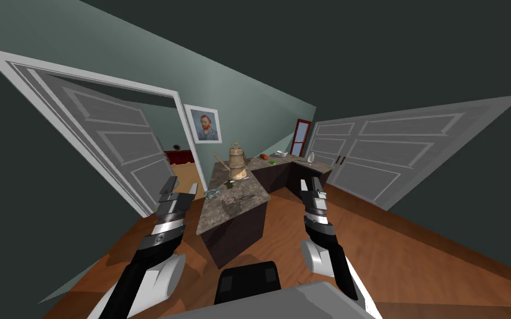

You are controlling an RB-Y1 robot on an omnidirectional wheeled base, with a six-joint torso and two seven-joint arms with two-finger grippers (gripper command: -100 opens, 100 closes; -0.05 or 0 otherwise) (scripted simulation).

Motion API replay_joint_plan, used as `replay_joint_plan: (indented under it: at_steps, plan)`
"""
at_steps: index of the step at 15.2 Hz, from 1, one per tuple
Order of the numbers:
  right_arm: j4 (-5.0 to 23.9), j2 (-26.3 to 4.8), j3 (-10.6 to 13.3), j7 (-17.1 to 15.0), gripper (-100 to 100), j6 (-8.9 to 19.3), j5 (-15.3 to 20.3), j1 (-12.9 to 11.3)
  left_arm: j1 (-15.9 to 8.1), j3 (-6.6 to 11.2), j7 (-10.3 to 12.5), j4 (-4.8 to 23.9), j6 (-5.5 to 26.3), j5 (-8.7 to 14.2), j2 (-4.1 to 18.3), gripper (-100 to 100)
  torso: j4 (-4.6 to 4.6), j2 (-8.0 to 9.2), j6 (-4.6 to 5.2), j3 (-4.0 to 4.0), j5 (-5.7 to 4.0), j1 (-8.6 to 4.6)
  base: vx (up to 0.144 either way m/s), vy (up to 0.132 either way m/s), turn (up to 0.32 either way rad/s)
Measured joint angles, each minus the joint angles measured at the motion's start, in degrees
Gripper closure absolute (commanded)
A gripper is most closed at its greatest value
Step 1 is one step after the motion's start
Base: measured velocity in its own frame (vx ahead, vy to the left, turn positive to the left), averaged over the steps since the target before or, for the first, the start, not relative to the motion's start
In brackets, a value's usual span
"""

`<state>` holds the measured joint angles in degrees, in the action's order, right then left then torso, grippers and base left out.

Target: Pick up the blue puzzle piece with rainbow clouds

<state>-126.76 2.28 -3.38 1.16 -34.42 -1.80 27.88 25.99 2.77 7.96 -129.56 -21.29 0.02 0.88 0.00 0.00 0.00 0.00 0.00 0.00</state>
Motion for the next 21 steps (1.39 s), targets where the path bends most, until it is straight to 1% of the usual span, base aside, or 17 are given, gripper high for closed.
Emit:
replay_joint_plan:
  at_steps: [2,5,8,9,11,15,16,18,20,21]
  plan:
    - [0.00,0.00,0.00,0.00,0,0.00,0.00,-0.01,0.04,0.51,0.08,0.16,0.83,0.44,1.52,-100,0.00,0.03,0.01,0.01,0.01,0.04,-0.012,0.010,-0.122]
    - [0.00,0.00,0.00,0.00,0,0.00,0.00,-0.01,0.10,1.98,0.43,0.24,3.71,1.64,4.34,-100,0.01,0.07,0.01,0.04,0.02,0.10,-0.019,0.018,-0.079]
    - [0.00,0.00,0.00,0.00,0,0.00,0.00,-0.01,0.27,3.35,0.79,0.24,6.63,2.79,6.33,-100,0.02,0.08,0.01,0.04,0.02,0.11,-0.018,0.017,-0.107]
    - [0.00,0.00,0.00,0.00,0,0.00,0.00,-0.01,0.53,4.10,1.05,0.08,7.79,3.42,7.26,-100,0.02,0.09,0.01,0.05,0.02,0.11,-0.019,0.019,-0.106]
    - [0.00,0.00,0.00,0.00,0,0.00,0.00,-0.01,0.27,5.25,1.33,0.71,9.87,4.35,8.56,-100,0.02,0.08,0.03,0.04,0.02,0.12,-0.019,0.020,-0.142]
    - [0.00,0.00,0.00,0.00,0,0.00,0.00,0.00,0.30,7.32,1.84,1.50,14.32,6.13,10.78,-100,0.01,0.06,-0.01,0.04,0.03,0.11,-0.016,0.018,-0.118]
    - [0.00,0.00,0.00,0.00,0,0.00,0.00,-0.01,0.43,8.11,2.13,1.66,15.28,6.80,11.59,-100,0.01,0.06,0.02,0.03,0.02,0.11,-0.015,0.015,-0.131]
    - [0.00,0.00,0.00,0.00,0,0.00,0.00,0.00,0.51,8.90,2.40,1.73,17.40,7.48,12.29,-100,0.01,0.05,0.00,0.03,0.02,0.09,-0.012,0.013,-0.081]
    - [0.00,0.00,0.00,0.00,0,0.00,0.00,-0.01,0.56,10.23,2.77,1.87,19.84,8.60,13.46,-100,0.01,0.05,0.02,0.03,0.02,0.10,-0.013,0.015,-0.116]
    - [0.00,0.00,0.00,0.00,0,0.00,0.00,0.00,0.68,10.52,2.90,1.89,20.83,8.86,13.69,-100,0.01,0.05,0.00,0.03,0.02,0.09,-0.013,0.015,-0.133]
